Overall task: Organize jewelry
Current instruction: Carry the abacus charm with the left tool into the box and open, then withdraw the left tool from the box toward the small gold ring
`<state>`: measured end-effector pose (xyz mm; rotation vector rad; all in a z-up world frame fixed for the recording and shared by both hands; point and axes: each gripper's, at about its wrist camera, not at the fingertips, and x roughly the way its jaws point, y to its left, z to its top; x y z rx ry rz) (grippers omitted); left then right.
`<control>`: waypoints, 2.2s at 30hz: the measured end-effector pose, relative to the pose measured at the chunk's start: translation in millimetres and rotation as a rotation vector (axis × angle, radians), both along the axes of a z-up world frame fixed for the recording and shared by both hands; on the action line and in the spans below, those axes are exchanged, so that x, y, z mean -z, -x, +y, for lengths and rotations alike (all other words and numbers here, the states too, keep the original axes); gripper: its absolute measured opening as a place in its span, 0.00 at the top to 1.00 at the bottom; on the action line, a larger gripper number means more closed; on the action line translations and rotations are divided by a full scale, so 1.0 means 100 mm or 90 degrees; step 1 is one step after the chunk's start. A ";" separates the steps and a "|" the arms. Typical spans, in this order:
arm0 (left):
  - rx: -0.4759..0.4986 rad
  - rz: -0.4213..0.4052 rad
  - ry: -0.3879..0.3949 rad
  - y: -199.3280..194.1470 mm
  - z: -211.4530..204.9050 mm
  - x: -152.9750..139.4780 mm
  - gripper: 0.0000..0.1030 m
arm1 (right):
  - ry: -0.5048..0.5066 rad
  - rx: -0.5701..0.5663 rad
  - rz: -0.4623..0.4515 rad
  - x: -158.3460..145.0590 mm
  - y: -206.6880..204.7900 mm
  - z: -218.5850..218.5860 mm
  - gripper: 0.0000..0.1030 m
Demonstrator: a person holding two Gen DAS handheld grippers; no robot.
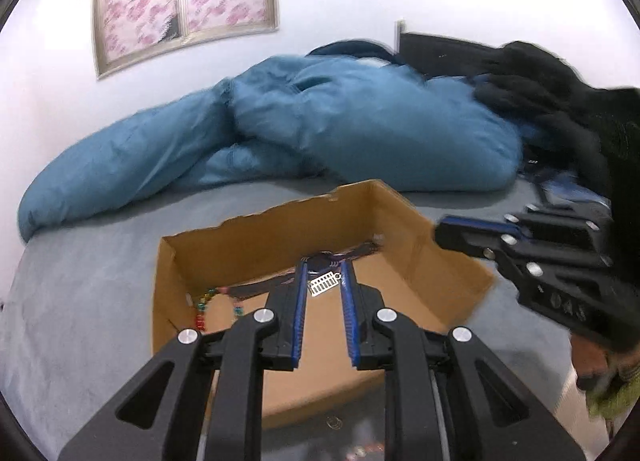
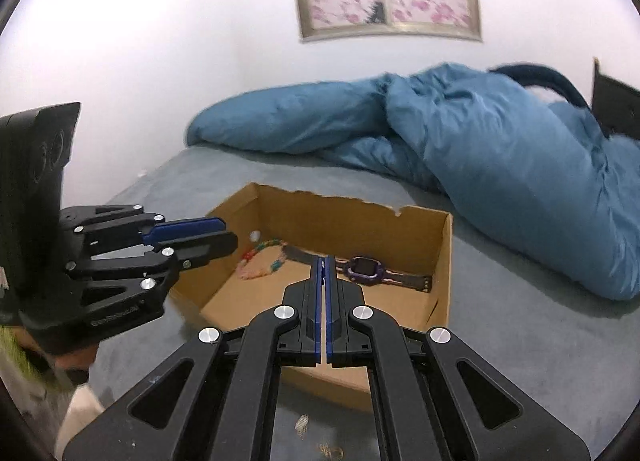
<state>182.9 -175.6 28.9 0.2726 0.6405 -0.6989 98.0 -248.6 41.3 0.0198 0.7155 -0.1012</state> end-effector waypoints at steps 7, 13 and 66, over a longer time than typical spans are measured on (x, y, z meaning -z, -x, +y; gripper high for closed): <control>-0.043 0.025 -0.040 -0.37 -0.20 0.18 0.84 | -0.003 0.064 0.072 0.31 -0.37 -0.10 0.97; -0.060 0.022 -0.061 -0.47 -0.27 0.25 0.72 | 0.008 0.090 0.073 0.40 -0.37 -0.16 0.77; -0.008 0.012 0.005 1.13 0.94 0.36 0.51 | 0.013 -0.050 0.015 0.01 1.18 0.09 0.60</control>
